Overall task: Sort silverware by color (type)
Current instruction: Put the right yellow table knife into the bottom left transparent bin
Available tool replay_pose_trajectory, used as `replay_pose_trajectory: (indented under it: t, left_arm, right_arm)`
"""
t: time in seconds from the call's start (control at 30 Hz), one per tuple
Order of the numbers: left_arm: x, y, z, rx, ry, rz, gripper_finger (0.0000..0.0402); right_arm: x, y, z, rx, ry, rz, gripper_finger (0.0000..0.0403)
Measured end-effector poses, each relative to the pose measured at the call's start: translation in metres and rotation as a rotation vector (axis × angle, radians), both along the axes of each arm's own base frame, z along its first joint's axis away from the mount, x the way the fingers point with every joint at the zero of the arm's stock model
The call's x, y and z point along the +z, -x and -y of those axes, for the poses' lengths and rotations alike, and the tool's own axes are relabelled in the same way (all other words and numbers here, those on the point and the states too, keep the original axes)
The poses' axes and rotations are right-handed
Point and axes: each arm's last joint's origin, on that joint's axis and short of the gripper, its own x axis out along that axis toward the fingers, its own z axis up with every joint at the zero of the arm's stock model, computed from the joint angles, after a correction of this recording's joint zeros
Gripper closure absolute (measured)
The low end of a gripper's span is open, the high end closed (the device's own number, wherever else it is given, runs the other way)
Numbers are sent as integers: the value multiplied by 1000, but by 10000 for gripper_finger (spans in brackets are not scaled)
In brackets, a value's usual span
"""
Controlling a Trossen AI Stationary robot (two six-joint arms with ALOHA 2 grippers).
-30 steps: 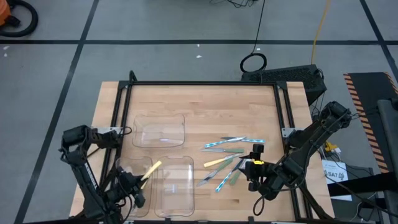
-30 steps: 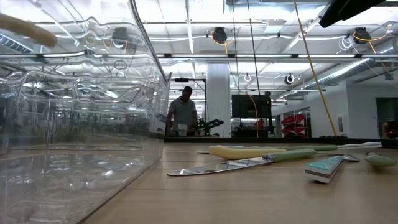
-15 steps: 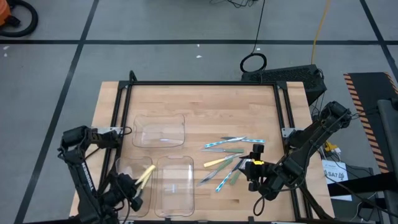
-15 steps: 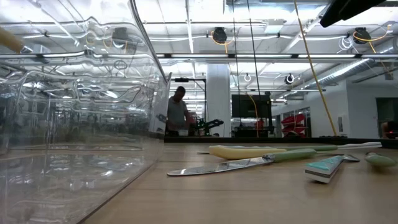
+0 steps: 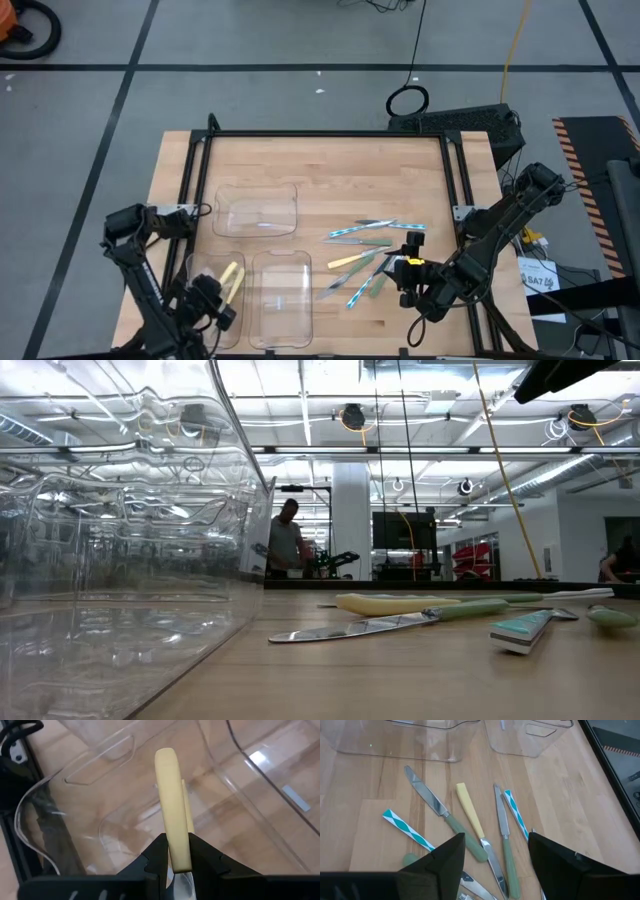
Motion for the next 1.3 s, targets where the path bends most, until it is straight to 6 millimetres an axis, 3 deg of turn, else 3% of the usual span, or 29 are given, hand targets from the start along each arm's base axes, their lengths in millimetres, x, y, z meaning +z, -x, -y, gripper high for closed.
replay_pose_trajectory:
  t: [0.23, 0.63, 0.93, 1.3]
  left_arm:
    - [-3, -2, 0, 8, -6, -24, 337]
    - [-43, -9, 14, -59, -109, -107, 337]
    - [-46, -12, 19, -58, -41, -74, 333]
    - [-47, -17, 17, -43, -39, -76, 277]
  right_arm:
    - [0, 0, 0, -1, -3, 2, 193]
    - [0, 0, 0, -2, -7, 6, 193]
    - [0, -1, -1, -2, -13, 12, 193]
    - [0, -1, -1, -2, -13, 11, 193]
